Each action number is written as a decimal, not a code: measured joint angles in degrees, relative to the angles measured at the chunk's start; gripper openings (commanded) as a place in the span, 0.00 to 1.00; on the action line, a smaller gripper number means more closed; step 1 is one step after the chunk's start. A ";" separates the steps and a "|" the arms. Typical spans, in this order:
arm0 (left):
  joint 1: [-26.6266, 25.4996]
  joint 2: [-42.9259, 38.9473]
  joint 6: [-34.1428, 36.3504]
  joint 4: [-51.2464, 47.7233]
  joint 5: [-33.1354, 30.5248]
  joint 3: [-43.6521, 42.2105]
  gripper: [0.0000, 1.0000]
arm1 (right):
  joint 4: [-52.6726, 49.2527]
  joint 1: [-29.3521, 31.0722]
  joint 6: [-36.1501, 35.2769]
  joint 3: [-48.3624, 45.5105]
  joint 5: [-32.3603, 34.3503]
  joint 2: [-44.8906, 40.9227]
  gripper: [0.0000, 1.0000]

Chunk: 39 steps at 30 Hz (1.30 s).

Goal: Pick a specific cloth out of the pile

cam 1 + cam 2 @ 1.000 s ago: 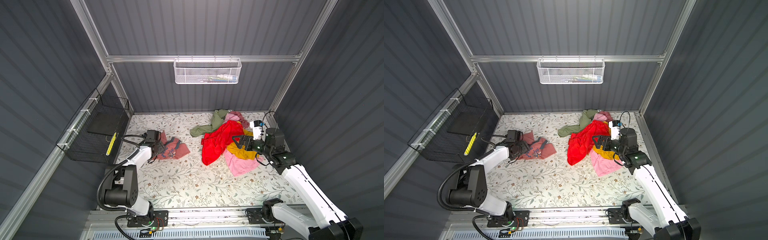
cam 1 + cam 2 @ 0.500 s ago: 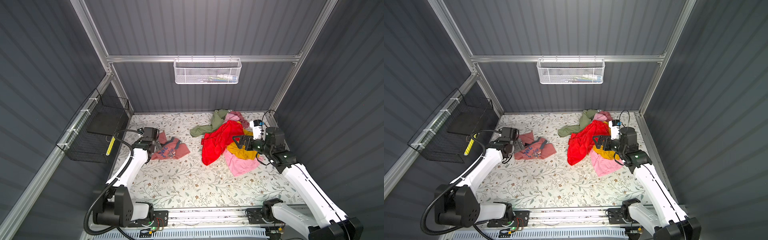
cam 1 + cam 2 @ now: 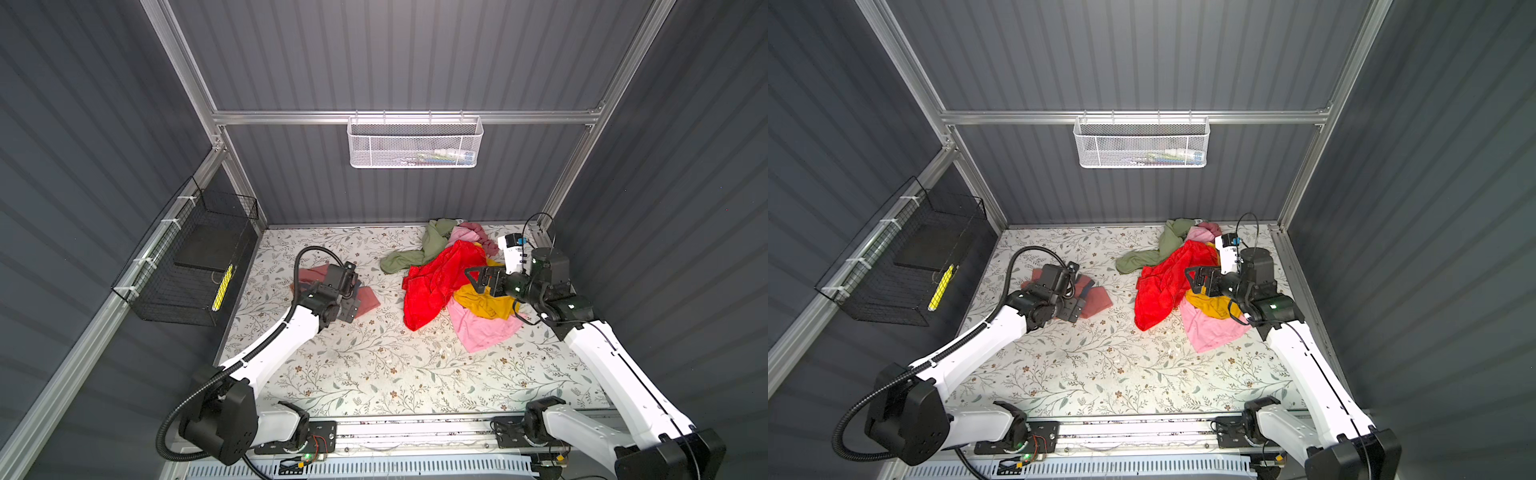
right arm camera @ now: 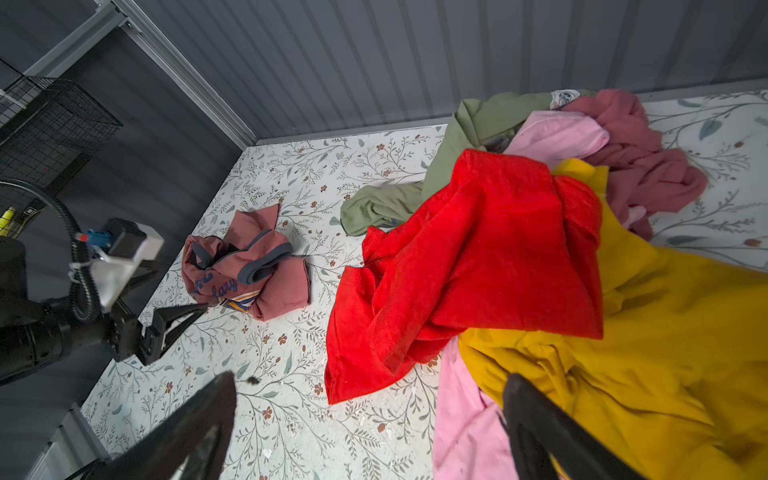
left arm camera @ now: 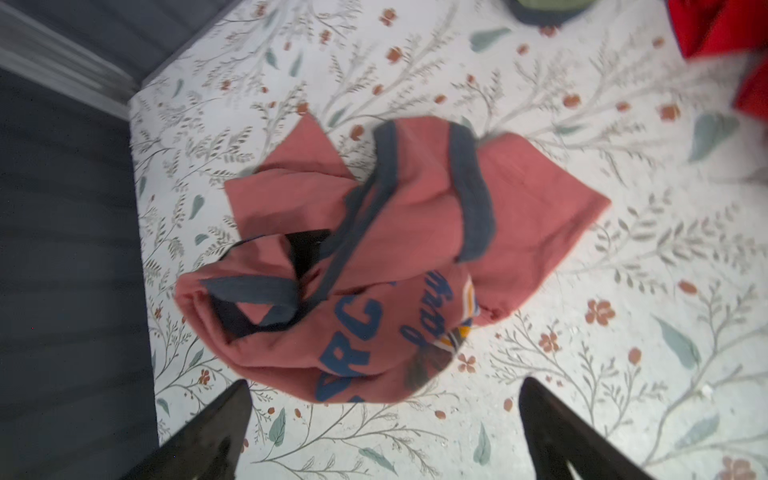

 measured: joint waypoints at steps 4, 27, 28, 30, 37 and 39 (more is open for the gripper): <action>-1.70 2.58 7.41 0.33 1.81 -1.07 1.00 | -0.04 0.00 -0.26 0.11 -0.02 0.74 0.99; 0.72 23.02 20.46 14.58 -2.86 1.66 0.62 | -2.16 0.00 -1.33 0.11 2.16 -0.55 0.99; 0.72 23.58 20.24 14.88 -2.95 1.92 0.58 | -2.16 0.00 -1.38 0.11 2.27 -0.55 0.99; 1.01 24.74 20.22 15.89 -3.82 2.43 0.51 | -2.21 0.00 -1.42 0.11 2.36 -0.55 0.99; 3.93 27.19 18.78 16.92 -1.44 5.11 0.07 | -2.49 0.00 -2.01 0.11 3.08 -0.61 0.99; 5.01 27.19 18.67 16.85 -0.46 5.90 0.00 | -2.49 0.00 -2.08 0.11 3.28 -0.72 0.99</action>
